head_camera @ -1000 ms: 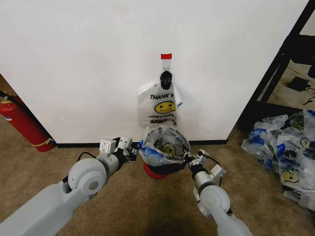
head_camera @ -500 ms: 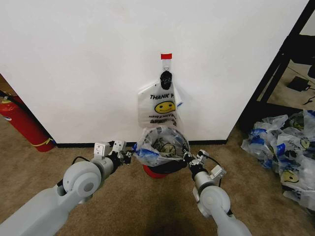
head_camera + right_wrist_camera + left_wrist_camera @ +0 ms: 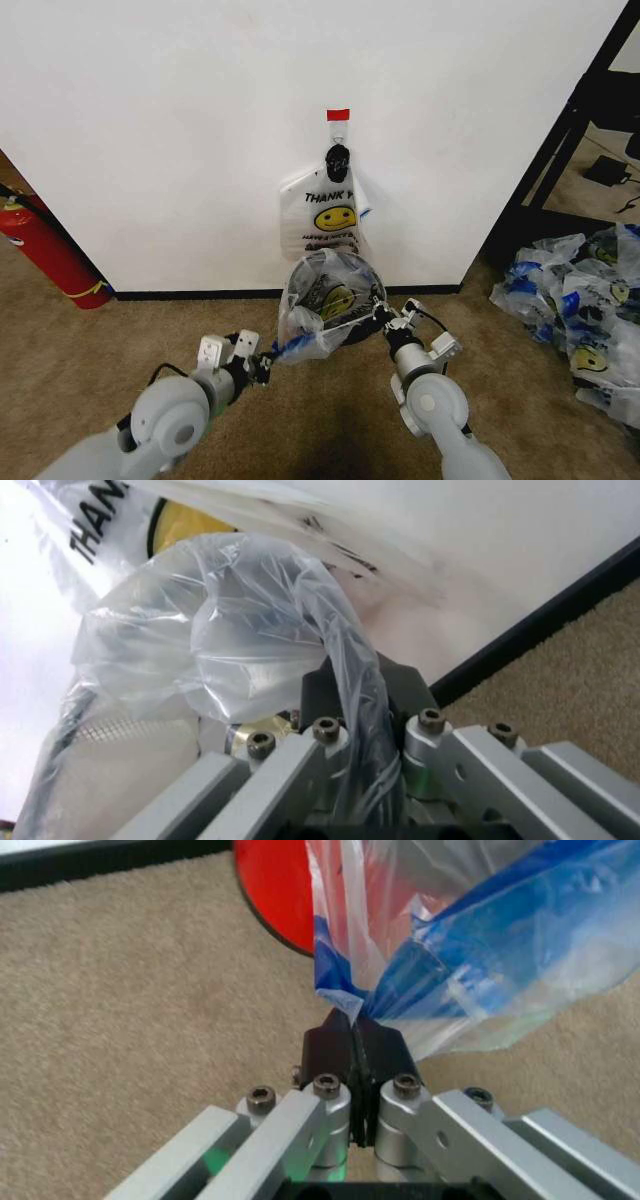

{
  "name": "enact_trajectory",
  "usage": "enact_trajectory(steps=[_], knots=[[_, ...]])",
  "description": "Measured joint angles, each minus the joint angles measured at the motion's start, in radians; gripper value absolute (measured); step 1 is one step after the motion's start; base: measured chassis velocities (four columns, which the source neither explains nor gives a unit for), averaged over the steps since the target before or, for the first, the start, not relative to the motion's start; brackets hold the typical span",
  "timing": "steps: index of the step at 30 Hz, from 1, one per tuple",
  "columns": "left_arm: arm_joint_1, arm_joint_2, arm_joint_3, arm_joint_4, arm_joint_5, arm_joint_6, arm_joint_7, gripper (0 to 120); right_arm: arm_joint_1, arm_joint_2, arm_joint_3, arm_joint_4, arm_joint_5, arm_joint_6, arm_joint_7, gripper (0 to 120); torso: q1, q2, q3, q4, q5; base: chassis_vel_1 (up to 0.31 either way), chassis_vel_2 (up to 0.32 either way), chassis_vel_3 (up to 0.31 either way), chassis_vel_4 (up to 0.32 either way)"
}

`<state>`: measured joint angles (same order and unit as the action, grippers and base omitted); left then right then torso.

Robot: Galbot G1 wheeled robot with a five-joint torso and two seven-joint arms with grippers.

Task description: Pick up the garbage bag from the wall and place it over the trash bin.

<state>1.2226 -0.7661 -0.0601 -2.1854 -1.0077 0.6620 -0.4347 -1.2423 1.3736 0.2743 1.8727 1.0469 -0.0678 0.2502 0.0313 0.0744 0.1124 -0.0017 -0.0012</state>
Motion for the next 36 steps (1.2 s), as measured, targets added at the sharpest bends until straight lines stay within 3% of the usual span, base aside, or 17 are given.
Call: enact_trajectory(steps=[7,13,20,29,33,34,36], knots=[[0.041,-0.036,0.058,-0.073,0.112,-0.015,-0.004,0,0.014,0.042,-0.003,-0.001,0.009,0.002,0.036,1,0.000,0.000,0.000,0.0002,0.0002,0.000,0.000,0.000,0.000],[0.009,-0.066,0.113,-0.060,0.158,-0.033,-0.023,0,0.012,0.052,-0.020,-0.013,-0.015,-0.001,0.047,1,0.000,0.000,0.000,0.0001,-0.0002,0.000,0.000,0.000,0.000],[0.051,0.024,0.051,-0.088,0.251,-0.031,-0.056,25,0.009,0.025,-0.009,-0.043,-0.028,0.000,0.039,1,0.000,0.000,0.000,0.0002,0.0001,0.000,0.000,0.000,0.000],[0.130,0.057,-0.043,-0.127,0.290,-0.035,-0.113,55,0.040,0.015,-0.005,-0.081,-0.030,0.003,0.031,1,0.000,0.000,0.000,0.0005,-0.0001,0.000,0.000,0.000,0.000],[0.072,0.073,-0.114,-0.149,0.174,-0.035,-0.135,70,0.036,0.012,-0.008,-0.081,-0.047,0.006,0.023,1,0.000,0.000,0.000,0.0006,0.0001,0.000,0.000,0.000,0.000],[-0.007,0.087,-0.119,-0.147,0.086,-0.031,-0.134,77,0.028,0.010,-0.010,-0.074,-0.056,0.006,0.019,1,0.000,0.000,0.000,0.0003,0.0001,0.000,0.000,0.000,0.000],[-0.060,0.091,-0.110,-0.136,0.046,-0.028,-0.127,80,0.023,0.009,-0.011,-0.069,-0.062,0.007,0.016,1,0.000,0.000,0.000,0.0001,0.0001,0.000,0.000,0.000,0.000]])
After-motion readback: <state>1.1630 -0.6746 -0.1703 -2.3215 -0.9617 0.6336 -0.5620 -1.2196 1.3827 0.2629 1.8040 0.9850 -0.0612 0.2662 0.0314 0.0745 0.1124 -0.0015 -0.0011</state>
